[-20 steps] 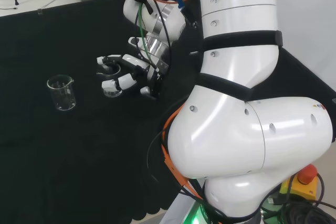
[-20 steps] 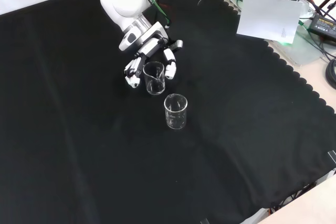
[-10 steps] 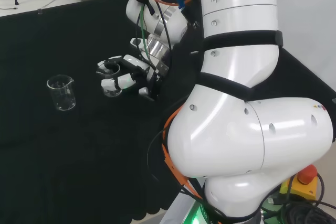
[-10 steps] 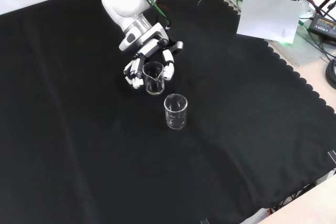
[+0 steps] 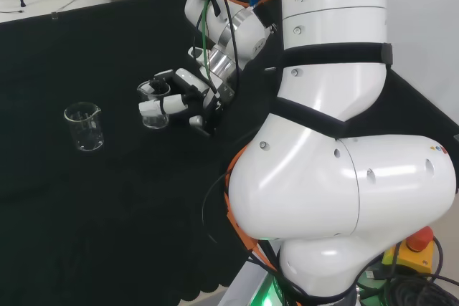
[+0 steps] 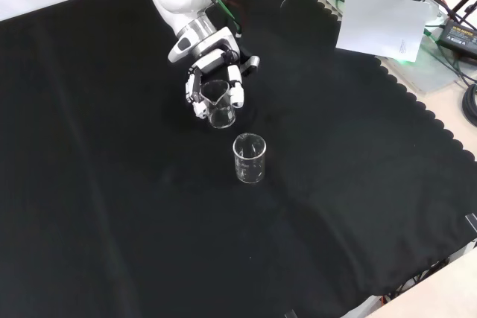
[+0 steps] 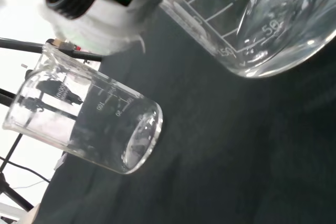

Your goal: Pick up the beaker on the right.

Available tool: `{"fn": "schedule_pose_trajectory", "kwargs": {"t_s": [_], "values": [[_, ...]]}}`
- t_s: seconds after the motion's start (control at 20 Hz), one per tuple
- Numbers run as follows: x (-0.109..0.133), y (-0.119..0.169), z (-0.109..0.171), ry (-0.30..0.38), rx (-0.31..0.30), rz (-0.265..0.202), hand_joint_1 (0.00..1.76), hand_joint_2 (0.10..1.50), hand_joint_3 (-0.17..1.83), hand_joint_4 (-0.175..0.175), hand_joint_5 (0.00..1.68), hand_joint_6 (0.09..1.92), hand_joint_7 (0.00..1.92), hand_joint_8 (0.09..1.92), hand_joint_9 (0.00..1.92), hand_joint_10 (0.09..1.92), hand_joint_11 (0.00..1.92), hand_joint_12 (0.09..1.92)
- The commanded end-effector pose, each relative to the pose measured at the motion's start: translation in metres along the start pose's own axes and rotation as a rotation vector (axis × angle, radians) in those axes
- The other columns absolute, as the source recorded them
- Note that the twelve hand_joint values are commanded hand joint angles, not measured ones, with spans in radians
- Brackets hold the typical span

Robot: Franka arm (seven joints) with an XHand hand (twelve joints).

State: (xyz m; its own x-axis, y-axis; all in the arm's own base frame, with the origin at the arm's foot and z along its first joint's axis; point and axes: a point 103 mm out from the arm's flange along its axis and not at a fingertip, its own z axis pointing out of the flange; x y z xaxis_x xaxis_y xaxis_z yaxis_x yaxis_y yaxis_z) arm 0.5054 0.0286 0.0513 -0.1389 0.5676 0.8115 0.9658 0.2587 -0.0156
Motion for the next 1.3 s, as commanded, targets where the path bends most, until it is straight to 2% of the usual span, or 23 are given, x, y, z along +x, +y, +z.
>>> {"fn": "schedule_pose_trajectory", "kwargs": {"t_s": [0.05, 0.3, 0.5, 0.65, 0.9, 1.3], "values": [[0.026, 0.000, -0.019, -0.129, -0.039, -0.092, 1.15, 0.92, 0.19, -0.007, 1.23, 0.62, 1.51, 0.20, 1.46, 0.20, 1.10, 0.88], [0.038, -0.003, -0.031, -0.226, -0.034, -0.132, 1.15, 0.90, 0.23, -0.004, 1.24, 0.61, 1.56, 0.17, 1.49, 0.19, 1.13, 0.85], [0.047, -0.006, -0.036, -0.283, -0.011, -0.136, 1.15, 0.87, 0.26, 0.014, 1.26, 0.59, 1.59, 0.15, 1.51, 0.18, 1.14, 0.85], [0.057, -0.009, -0.035, -0.327, 0.018, -0.141, 1.15, 0.81, 0.37, 0.034, 1.27, 0.59, 1.62, 0.11, 1.52, 0.15, 1.16, 0.84], [0.077, -0.011, -0.023, -0.438, 0.062, -0.100, 1.14, 0.76, 0.47, 0.067, 1.26, 0.62, 1.65, 0.09, 1.55, 0.13, 1.16, 0.85], [0.100, -0.007, -0.015, -0.513, 0.120, -0.054, 1.14, 0.73, 0.54, 0.088, 1.27, 0.64, 1.67, 0.09, 1.58, 0.13, 1.18, 0.86]]}}
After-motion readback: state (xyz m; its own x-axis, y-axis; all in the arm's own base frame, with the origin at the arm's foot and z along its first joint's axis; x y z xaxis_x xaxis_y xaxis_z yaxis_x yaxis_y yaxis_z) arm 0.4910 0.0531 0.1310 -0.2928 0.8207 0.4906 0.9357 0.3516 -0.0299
